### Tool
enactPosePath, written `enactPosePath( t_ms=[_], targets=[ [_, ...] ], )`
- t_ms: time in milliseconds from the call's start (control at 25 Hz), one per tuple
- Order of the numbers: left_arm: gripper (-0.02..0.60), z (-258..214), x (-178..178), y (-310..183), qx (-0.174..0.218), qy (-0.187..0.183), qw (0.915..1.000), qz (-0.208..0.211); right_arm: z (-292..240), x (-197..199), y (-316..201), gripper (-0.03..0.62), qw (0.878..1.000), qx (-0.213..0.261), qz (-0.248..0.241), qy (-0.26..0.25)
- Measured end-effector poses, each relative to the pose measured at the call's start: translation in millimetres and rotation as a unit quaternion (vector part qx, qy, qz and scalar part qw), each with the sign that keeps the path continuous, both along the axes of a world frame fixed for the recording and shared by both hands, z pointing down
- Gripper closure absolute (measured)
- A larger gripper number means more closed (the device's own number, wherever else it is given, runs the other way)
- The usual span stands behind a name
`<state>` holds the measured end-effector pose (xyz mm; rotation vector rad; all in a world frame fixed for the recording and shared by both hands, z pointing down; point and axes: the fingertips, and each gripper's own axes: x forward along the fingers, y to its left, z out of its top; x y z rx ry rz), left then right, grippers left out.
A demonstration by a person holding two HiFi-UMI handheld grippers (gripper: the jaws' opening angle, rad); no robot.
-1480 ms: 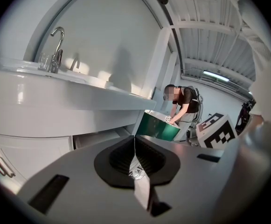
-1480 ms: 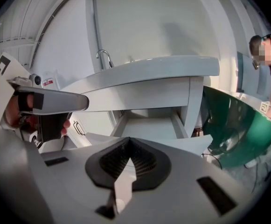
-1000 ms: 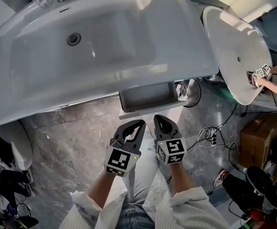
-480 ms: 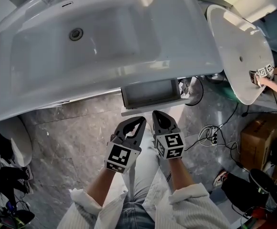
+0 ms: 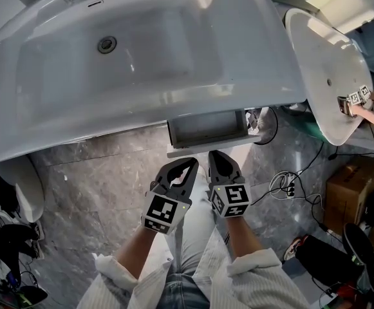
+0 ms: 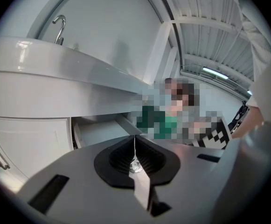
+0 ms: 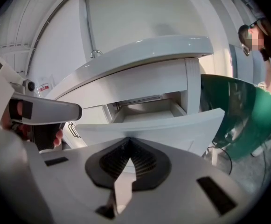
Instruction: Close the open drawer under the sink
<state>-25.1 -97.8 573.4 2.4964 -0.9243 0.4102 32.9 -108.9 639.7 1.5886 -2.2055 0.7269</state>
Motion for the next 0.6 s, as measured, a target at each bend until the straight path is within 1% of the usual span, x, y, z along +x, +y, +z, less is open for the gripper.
enactPosePath(
  t_ms=[280,440,600],
  targets=[
    [0.563,-1,3,-4,-0.01,0.006,0.9999,-0.004,-3,-3,-7,0.585,1.0,0.014,-0.002,0.003],
    [0.563,1,4,-5,-0.004,-0.003,1.0,0.005,-3,-4,-14,0.585,1.0,0.018,-0.002,0.001],
    [0.563,1,6,-8,-0.004,-0.002,1.0,0.004,-4,-5,-21,0.585,1.0,0.021,-0.005,0.002]
  ],
)
